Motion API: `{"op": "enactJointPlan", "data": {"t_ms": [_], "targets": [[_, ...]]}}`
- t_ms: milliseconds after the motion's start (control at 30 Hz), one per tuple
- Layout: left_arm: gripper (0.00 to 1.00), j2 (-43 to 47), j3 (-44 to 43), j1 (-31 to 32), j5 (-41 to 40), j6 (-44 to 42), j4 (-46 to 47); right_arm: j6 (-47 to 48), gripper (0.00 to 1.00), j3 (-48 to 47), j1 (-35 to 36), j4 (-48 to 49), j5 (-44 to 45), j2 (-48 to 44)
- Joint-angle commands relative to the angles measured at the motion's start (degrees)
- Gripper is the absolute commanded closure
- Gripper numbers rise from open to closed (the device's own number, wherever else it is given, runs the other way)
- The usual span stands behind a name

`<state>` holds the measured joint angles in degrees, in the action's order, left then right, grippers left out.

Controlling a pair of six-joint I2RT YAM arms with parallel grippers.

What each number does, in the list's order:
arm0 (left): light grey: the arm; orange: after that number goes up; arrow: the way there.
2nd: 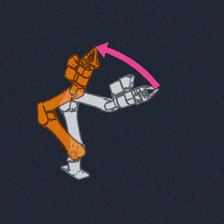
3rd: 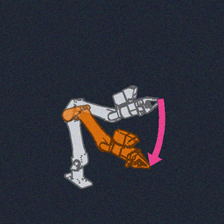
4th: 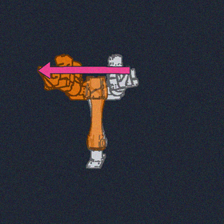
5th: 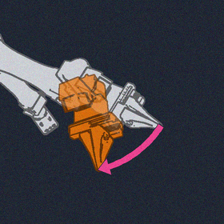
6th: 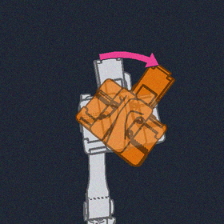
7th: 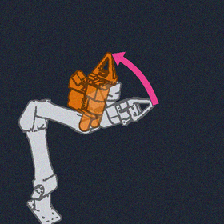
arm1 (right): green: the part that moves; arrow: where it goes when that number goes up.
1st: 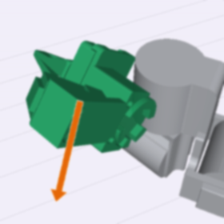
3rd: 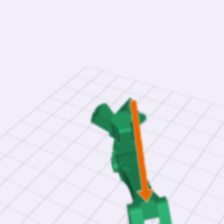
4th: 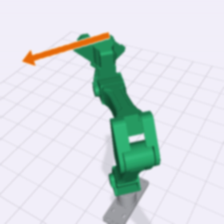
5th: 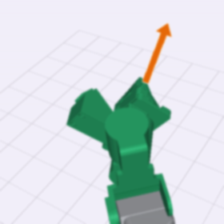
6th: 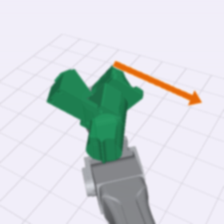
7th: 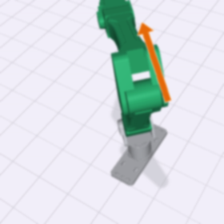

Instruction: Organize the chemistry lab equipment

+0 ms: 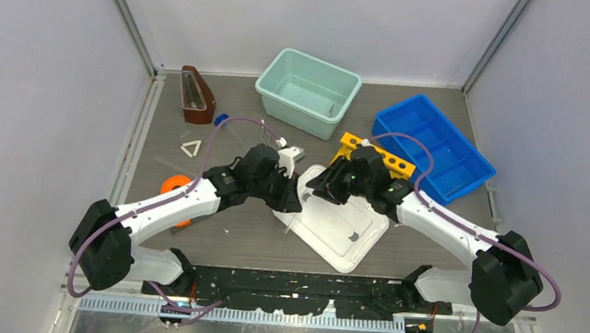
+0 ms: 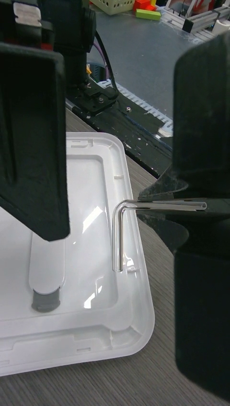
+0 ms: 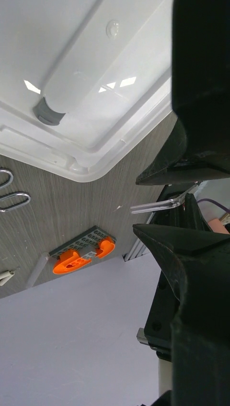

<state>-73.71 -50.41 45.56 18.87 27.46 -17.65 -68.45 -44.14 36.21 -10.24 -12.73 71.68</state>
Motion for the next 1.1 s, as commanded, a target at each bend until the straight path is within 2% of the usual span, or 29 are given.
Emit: {"op": "enactJointPlan", "data": {"t_ms": [0,433,700,1067], "targets": [[0.91,-0.3,-1.3,1.2,-0.2,-2.4,2.7,-2.9,0.59,-2.5,1.8,4.4,0.1,1.4],[0.91,-2.2,-2.8,2.4,-1.6,-3.4,2.5,-0.9,0.61,-2.0,2.6,-2.7,0.2,1.4],[0.92,-3.4,-3.4,3.3,-2.2,-3.7,2.6,-2.0,0.62,1.0,2.8,0.8,-0.8,0.1],[0.93,-4.5,-4.1,3.7,-2.5,-3.9,2.7,-1.7,0.64,1.1,3.5,0.7,-1.2,0.5]]}}
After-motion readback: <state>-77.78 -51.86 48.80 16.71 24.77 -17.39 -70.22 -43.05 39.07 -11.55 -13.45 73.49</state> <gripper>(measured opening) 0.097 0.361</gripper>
